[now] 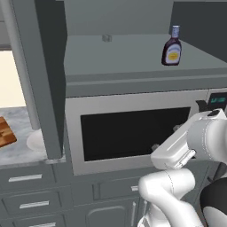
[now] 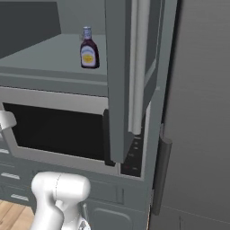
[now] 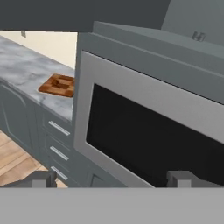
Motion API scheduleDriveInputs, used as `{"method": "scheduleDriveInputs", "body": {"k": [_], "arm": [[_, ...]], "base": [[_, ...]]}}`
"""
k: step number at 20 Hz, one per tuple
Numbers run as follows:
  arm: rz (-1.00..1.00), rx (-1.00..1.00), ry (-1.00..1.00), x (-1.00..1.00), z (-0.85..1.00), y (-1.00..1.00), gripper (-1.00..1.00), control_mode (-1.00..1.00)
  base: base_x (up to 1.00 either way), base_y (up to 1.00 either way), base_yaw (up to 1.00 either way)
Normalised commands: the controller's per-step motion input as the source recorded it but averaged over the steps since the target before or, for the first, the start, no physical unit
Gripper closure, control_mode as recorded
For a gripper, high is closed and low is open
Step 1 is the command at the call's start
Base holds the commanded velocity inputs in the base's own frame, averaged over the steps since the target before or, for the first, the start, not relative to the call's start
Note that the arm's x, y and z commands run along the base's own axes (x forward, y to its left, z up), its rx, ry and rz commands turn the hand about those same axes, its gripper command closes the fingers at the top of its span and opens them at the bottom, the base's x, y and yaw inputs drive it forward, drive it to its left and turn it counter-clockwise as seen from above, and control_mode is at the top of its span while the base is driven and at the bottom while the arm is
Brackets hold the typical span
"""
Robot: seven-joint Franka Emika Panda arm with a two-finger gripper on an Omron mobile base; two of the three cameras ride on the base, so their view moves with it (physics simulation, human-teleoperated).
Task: Pick the chicken drumstick from the plate and place it on the cutting board. Then pick the condiment bottle from the cabinet and place it next to the cutting board.
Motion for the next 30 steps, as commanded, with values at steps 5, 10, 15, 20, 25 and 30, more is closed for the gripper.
{"method": "scheduleDriveInputs", "body": {"k": [5,10,15,20,25,30], "arm": [[0.00,0.00,0.00,0.00,0.00,0.00,-1.00,1.00],[0.00,0.00,0.00,0.00,0.00,0.00,-1.00,1.00],[0.00,0.00,0.00,0.00,0.00,0.00,-1.00,-1.00],[0.00,0.00,0.00,0.00,0.00,0.00,-1.00,-1.00],[0.00,0.00,0.00,-0.14,0.01,0.00,-1.00,-1.00],[0.00,0.00,-0.01,-0.22,0.10,0.00,-1.00,-1.00]], "base": [[0.04,0.00,0.00],[0.00,0.00,0.00],[0.00,0.00,0.00],[0.00,0.00,0.00],[0.00,0.00,0.00],[0.00,0.00,0.00]]}}
